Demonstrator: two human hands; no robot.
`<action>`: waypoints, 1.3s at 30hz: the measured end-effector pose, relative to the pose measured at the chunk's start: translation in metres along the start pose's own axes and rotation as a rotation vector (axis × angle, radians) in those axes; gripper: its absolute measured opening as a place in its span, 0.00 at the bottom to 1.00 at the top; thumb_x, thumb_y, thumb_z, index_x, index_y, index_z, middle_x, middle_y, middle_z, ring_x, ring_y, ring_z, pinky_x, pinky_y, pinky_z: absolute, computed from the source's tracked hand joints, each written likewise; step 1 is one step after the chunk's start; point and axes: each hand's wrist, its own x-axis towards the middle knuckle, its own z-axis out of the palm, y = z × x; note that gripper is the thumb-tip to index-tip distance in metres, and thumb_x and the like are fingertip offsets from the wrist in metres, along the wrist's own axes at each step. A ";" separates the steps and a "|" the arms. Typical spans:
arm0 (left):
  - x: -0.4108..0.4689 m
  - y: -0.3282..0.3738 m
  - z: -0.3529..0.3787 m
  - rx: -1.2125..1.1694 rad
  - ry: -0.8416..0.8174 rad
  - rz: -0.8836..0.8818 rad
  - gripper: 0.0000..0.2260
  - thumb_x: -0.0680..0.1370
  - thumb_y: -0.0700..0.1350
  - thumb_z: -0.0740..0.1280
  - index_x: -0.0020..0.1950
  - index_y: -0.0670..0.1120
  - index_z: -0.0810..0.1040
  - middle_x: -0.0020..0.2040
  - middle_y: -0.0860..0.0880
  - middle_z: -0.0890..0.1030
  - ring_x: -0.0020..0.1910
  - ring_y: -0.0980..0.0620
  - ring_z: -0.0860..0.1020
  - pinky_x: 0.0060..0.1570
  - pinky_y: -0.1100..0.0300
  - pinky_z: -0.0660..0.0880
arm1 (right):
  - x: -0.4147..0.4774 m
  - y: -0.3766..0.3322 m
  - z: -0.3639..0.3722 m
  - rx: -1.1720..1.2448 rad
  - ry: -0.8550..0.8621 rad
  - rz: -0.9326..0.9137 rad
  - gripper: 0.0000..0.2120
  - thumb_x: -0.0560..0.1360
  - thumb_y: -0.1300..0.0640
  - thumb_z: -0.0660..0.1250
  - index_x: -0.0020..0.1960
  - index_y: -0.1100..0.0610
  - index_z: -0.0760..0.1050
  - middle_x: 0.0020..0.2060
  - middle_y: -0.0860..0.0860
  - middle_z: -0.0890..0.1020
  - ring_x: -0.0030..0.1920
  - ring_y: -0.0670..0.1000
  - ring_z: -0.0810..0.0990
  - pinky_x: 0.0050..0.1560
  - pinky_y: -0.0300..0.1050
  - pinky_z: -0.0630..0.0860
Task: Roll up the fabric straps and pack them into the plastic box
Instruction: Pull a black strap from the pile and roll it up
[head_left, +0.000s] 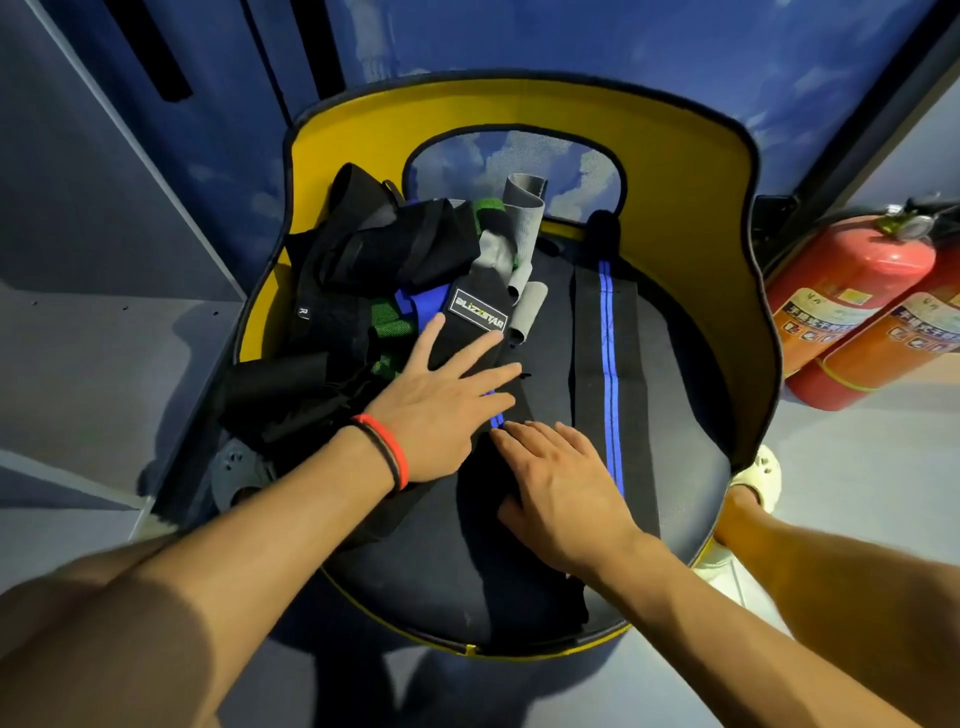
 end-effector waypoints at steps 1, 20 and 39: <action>0.004 0.000 0.002 0.011 -0.029 -0.011 0.27 0.77 0.47 0.62 0.77 0.55 0.65 0.83 0.55 0.52 0.81 0.47 0.39 0.72 0.28 0.37 | 0.001 0.001 0.002 -0.027 0.039 -0.003 0.29 0.71 0.48 0.67 0.71 0.55 0.74 0.64 0.50 0.80 0.65 0.54 0.78 0.73 0.55 0.66; 0.006 -0.035 0.017 0.007 -0.145 -0.257 0.30 0.78 0.51 0.56 0.81 0.57 0.57 0.82 0.58 0.54 0.81 0.52 0.40 0.72 0.31 0.31 | -0.026 0.023 -0.067 0.510 -0.570 -0.099 0.08 0.75 0.49 0.69 0.49 0.52 0.82 0.42 0.50 0.81 0.43 0.51 0.78 0.46 0.51 0.77; -0.001 -0.011 0.027 -0.191 -0.099 -0.146 0.25 0.79 0.62 0.62 0.76 0.67 0.64 0.82 0.55 0.55 0.81 0.48 0.38 0.71 0.28 0.33 | 0.008 0.045 -0.033 0.360 -0.107 0.157 0.14 0.80 0.40 0.64 0.54 0.48 0.81 0.47 0.46 0.76 0.48 0.48 0.76 0.46 0.45 0.74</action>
